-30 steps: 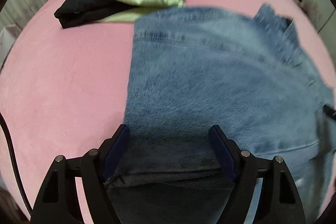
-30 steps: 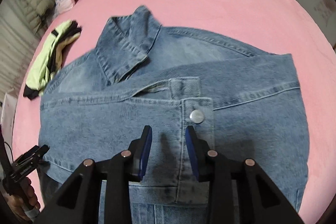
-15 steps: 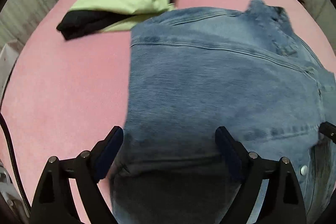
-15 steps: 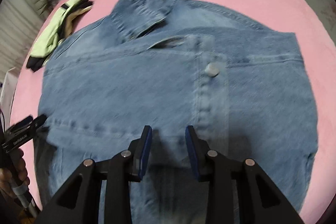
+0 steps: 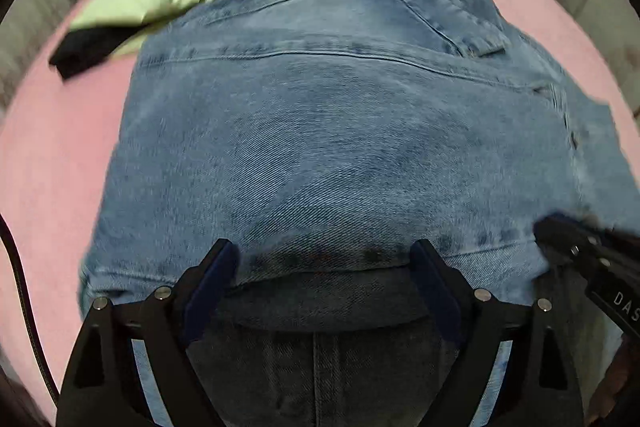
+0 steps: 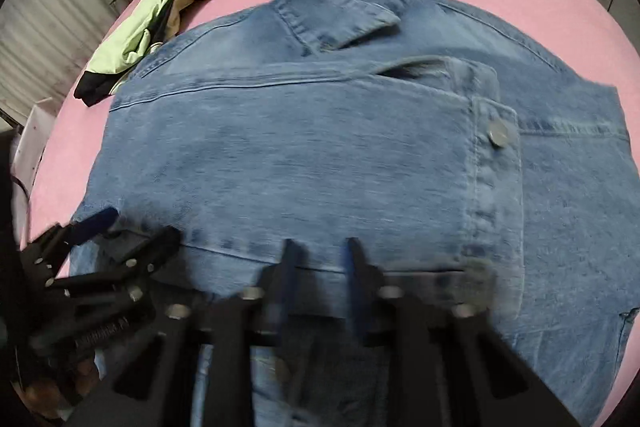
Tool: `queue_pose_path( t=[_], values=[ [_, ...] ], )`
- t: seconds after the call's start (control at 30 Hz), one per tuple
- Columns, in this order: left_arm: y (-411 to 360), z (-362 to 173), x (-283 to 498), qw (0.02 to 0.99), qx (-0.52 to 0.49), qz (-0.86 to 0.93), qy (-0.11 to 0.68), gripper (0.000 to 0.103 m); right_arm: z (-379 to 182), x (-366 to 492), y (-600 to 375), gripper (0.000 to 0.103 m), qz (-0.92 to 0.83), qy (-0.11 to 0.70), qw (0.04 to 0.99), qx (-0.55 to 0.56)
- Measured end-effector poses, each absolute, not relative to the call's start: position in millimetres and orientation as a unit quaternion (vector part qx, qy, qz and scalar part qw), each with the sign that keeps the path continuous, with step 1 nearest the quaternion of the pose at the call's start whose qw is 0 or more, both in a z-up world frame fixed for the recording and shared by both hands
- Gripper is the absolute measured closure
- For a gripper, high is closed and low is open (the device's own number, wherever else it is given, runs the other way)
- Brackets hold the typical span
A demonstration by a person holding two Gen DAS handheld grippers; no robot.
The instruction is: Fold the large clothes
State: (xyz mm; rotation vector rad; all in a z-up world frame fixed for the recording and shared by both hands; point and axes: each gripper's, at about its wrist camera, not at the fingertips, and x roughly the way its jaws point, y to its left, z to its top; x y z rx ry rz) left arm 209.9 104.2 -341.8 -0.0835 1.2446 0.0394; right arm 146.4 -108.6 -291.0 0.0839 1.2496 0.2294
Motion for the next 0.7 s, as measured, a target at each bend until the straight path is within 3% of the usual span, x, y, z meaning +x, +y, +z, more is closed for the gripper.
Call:
queue_pose_path(
  t=[0.07,0.3,0.7],
  values=[
    [103,-337,208,0.809,-0.029,0.02,0.587,0.014,-289,143,-123,0.098,0.114,0.588,0.799,0.052],
    [102,-301,185,0.804,-0.002,0.04,0.594,0.015,-264,105,-182,0.093,0.081,0.62,0.778,0.052],
    [120,-141,130,0.853,-0.05,0.066,0.515,0.014,-132,62,-226,0.093,0.104,0.559,0.82,0.069]
  ],
)
